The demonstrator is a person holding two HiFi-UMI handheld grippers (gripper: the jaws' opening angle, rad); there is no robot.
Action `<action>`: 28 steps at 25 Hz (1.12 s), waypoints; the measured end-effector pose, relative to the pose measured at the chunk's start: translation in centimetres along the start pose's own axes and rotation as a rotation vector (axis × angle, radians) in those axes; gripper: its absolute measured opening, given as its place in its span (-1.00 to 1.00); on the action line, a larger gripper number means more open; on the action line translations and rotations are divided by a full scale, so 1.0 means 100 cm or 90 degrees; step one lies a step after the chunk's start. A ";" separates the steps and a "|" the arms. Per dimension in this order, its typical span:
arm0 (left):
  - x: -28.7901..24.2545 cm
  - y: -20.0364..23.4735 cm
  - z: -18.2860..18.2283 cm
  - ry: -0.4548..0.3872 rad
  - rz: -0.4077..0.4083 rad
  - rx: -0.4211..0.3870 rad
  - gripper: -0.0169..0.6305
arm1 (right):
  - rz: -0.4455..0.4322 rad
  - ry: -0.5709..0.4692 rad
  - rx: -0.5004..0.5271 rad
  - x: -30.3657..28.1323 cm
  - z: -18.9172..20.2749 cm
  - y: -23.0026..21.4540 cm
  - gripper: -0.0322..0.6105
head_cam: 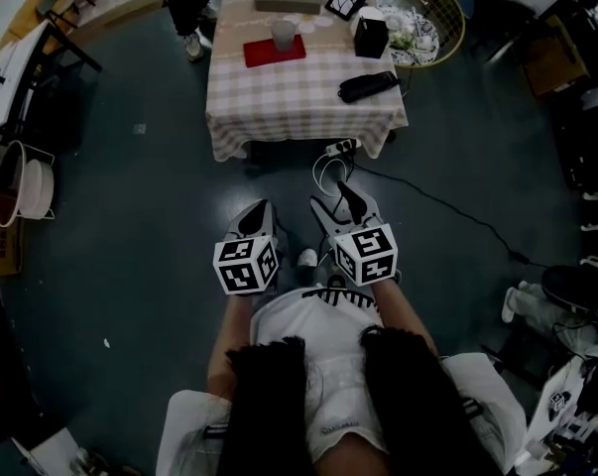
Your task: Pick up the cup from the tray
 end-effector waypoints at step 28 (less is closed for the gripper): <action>-0.102 0.056 -0.080 0.006 0.021 -0.015 -0.93 | 0.039 -0.021 0.001 -0.105 -0.078 -0.041 -0.15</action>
Point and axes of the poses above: the fingertips, and each gripper's own axes: x backward along the fingers, y to its left, z out of its underside, the point moved 2 cm from there along x, backward along the fingers, and after that the axes turned 5 degrees about -x, right-handed, at the moved point
